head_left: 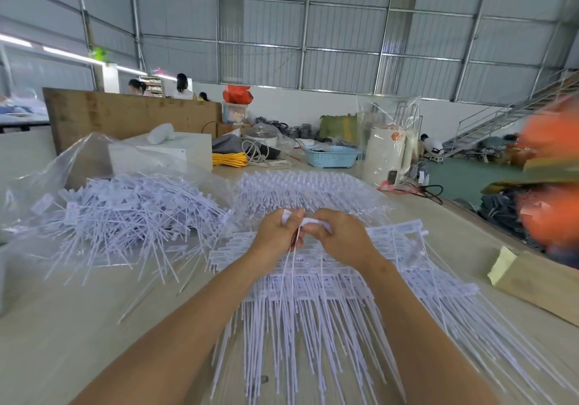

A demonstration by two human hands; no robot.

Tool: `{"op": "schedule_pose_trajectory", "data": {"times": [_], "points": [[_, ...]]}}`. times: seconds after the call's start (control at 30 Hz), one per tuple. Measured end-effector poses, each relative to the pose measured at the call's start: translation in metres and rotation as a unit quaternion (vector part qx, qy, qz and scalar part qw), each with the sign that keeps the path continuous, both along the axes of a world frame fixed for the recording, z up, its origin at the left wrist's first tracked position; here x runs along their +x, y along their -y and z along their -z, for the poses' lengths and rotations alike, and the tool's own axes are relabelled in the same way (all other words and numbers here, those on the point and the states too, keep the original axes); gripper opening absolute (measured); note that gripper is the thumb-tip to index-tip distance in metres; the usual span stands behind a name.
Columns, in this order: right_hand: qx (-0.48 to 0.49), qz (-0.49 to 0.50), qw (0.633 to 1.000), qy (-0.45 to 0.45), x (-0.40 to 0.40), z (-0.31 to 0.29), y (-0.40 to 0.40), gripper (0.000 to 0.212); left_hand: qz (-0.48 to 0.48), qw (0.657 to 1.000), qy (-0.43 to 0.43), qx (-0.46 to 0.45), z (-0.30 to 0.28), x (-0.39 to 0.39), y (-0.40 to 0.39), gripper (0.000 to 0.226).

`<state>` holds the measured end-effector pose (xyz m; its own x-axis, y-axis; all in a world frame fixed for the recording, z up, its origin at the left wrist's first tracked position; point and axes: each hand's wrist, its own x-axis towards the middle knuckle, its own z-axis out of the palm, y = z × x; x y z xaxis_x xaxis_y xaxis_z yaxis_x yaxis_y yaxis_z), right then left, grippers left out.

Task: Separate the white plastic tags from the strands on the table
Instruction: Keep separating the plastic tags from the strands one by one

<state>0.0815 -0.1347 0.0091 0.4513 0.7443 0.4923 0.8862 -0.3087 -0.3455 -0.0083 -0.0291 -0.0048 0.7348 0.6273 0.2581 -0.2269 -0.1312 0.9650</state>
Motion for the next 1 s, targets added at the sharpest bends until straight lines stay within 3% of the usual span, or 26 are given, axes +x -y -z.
{"op": "schedule_pose_trajectory", "data": {"times": [0.27, 0.53, 0.63, 0.8, 0.9, 1.0], "points": [[0.031, 0.004, 0.999, 0.024, 0.001, 0.002, -0.001, 0.024, -0.016, 0.999, -0.018, 0.022, 0.000, 0.000, 0.001, 0.034], [0.028, 0.018, 0.992, 0.119, 0.007, 0.009, -0.001, 0.029, 0.009, 0.995, -0.094, -0.013, -0.006, -0.004, 0.002, 0.024], [0.028, 0.022, 0.988, 0.147, 0.009, 0.013, 0.001, 0.033, 0.043, 0.990, -0.127, -0.054, -0.008, -0.009, -0.002, 0.016], [0.024, 0.016, 0.988, 0.154, 0.007, 0.014, -0.001, 0.016, 0.094, 0.976, -0.172, -0.091, -0.012, -0.013, -0.006, 0.011], [0.007, 0.091, 0.985, 0.147, 0.023, 0.013, 0.013, 0.026, 0.203, 0.953, -0.207, -0.092, -0.020, -0.023, -0.011, 0.016], [0.088, 0.156, 0.982, 0.053, 0.041, 0.003, 0.036, 0.031, 0.269, 0.944, -0.104, -0.160, -0.028, -0.024, -0.019, 0.022]]}}
